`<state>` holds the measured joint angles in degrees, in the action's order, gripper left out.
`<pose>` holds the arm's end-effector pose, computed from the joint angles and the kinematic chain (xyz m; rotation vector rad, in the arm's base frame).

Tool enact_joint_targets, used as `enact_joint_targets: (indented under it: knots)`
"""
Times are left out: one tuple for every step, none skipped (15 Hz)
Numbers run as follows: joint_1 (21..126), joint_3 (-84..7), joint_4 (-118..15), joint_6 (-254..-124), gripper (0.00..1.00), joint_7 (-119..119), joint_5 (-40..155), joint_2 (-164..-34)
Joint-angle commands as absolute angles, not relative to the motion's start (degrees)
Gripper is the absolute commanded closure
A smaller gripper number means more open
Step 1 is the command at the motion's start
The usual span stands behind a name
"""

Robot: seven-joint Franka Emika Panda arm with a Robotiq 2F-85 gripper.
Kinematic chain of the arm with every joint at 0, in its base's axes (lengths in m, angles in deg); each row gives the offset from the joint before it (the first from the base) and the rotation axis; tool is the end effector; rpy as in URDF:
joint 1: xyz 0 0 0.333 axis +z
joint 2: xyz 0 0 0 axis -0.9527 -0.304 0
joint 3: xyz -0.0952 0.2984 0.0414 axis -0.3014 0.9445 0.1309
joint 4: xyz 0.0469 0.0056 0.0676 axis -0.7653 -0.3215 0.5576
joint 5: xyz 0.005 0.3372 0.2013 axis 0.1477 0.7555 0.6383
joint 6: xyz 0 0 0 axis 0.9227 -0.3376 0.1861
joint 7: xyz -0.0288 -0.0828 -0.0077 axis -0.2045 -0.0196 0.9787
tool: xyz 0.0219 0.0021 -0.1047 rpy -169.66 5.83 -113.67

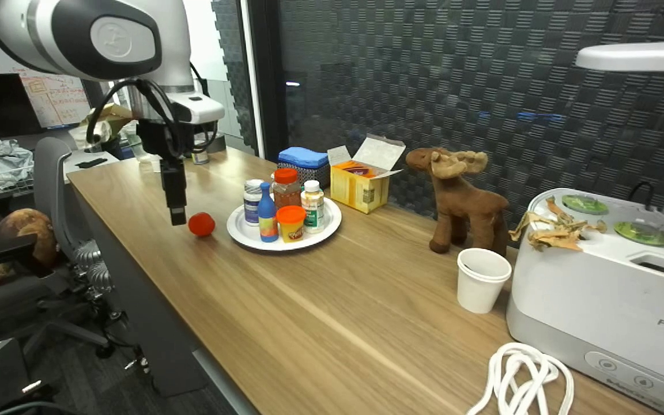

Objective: Put the bottles on the tray

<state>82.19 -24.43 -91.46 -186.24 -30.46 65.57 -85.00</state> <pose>0.4767 0.1726 0.3191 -3.0596 0.5093 0.1354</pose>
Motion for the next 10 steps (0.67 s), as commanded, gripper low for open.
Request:
enact_joint_targets:
  knots:
    - [82.2,-24.5,-91.2,-188.3,0.00,-27.1,70.8,-87.1]
    - [82.4,-24.5,-91.3,-189.0,0.00,-26.8,71.0,-87.5]
    - [82.6,-24.6,-91.3,-189.8,0.00,-27.3,70.1,-87.9]
    - [82.6,-24.7,-91.2,-190.6,0.00,-27.7,69.4,-88.4]
    - [82.7,-24.8,-91.2,-191.3,0.00,-27.9,69.2,-88.7]
    - [82.7,-24.9,-91.2,-191.8,0.00,-28.1,69.0,-89.0]
    - [82.8,-24.9,-91.2,-192.3,0.00,-28.3,68.7,-89.2]
    - [82.9,-24.9,-91.3,-193.2,0.00,-28.3,68.6,-89.3]
    - [82.9,-24.9,-91.3,-193.6,0.07,-28.1,68.9,-89.4]
    - [82.8,-24.7,-91.3,-193.9,0.27,-27.4,69.6,-89.5]
